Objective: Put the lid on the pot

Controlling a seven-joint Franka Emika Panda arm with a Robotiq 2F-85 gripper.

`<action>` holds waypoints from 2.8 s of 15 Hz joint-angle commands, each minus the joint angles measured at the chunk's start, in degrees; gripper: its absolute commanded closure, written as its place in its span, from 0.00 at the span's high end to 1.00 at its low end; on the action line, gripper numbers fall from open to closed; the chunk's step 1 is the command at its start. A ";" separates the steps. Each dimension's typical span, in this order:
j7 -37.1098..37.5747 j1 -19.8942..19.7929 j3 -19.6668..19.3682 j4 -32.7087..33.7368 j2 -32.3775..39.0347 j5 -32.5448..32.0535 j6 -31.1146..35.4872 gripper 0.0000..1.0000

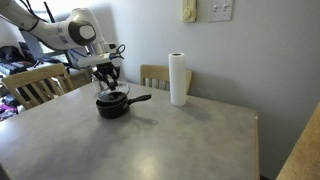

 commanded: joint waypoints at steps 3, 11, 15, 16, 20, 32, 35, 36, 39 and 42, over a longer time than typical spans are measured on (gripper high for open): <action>0.71 0.39 0.61 0.16 -0.04 1.19 -0.55 0.14; 3.40 0.89 0.35 -2.41 -1.42 0.91 0.28 0.14; 4.42 0.79 0.19 -3.65 -1.82 0.89 0.81 0.14; 4.64 0.78 0.16 -3.90 -1.92 0.86 0.84 0.14; 5.53 0.79 0.02 -4.93 -2.51 0.75 1.14 0.14; 6.26 0.16 -0.23 -6.22 -2.12 1.18 3.19 0.14; 5.93 0.06 -0.09 -6.00 -1.78 1.32 3.49 0.45; 5.88 0.04 -0.05 -5.93 -1.69 1.37 3.50 0.65; 6.18 0.26 -0.18 -5.86 -2.02 1.16 3.22 0.85; 7.17 0.81 -0.46 -5.55 -3.40 0.90 1.19 1.00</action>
